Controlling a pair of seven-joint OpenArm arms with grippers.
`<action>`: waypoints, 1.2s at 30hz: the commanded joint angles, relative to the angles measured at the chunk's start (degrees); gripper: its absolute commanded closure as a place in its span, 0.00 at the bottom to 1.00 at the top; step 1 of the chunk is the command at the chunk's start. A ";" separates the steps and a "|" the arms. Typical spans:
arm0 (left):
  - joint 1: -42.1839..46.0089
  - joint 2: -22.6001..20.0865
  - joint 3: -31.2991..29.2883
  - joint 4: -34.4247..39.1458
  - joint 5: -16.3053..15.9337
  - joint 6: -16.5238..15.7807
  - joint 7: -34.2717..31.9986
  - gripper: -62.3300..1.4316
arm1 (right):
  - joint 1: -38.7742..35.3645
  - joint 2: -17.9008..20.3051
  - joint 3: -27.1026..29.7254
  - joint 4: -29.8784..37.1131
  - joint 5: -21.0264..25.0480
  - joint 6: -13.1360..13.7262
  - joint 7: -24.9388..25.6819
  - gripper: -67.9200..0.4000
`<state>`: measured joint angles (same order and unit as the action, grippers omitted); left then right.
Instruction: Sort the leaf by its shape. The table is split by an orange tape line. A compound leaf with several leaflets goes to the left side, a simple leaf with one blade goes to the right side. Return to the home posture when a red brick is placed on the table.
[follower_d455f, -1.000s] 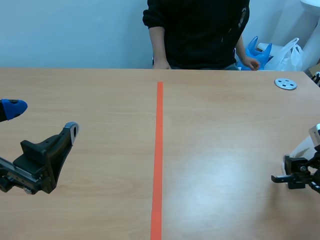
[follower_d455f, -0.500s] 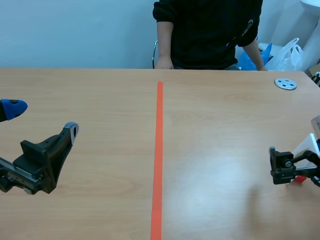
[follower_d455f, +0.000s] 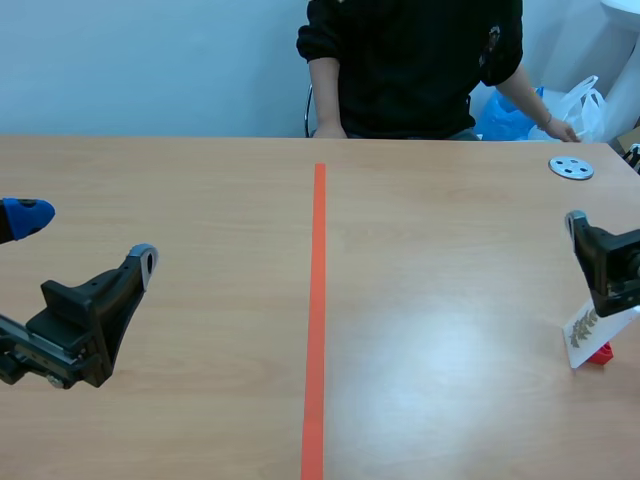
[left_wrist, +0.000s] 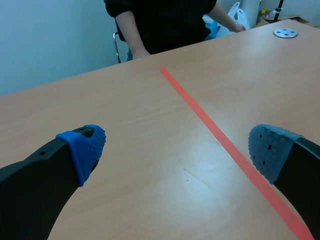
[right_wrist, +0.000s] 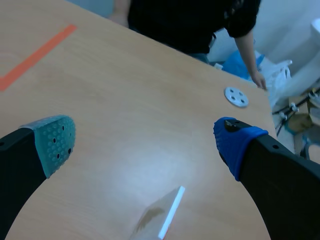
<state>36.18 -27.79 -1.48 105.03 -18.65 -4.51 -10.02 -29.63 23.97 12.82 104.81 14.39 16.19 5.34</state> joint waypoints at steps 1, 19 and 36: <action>-0.04 0.26 -0.04 0.76 -0.20 0.07 -1.09 0.02 | 0.52 1.44 0.13 1.99 0.44 1.73 -0.37 0.17; -0.81 0.28 -0.04 0.76 -0.20 0.00 -2.19 0.02 | -0.04 2.54 -0.13 13.75 9.92 5.29 -5.33 0.17; -1.92 0.28 -0.04 0.76 -0.20 0.07 -2.43 0.02 | -0.02 2.54 -0.13 13.75 12.02 5.29 -4.74 0.17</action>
<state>34.26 -27.79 -1.48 105.03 -18.63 -4.51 -11.38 -30.06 26.17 12.64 118.39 26.02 21.82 -0.30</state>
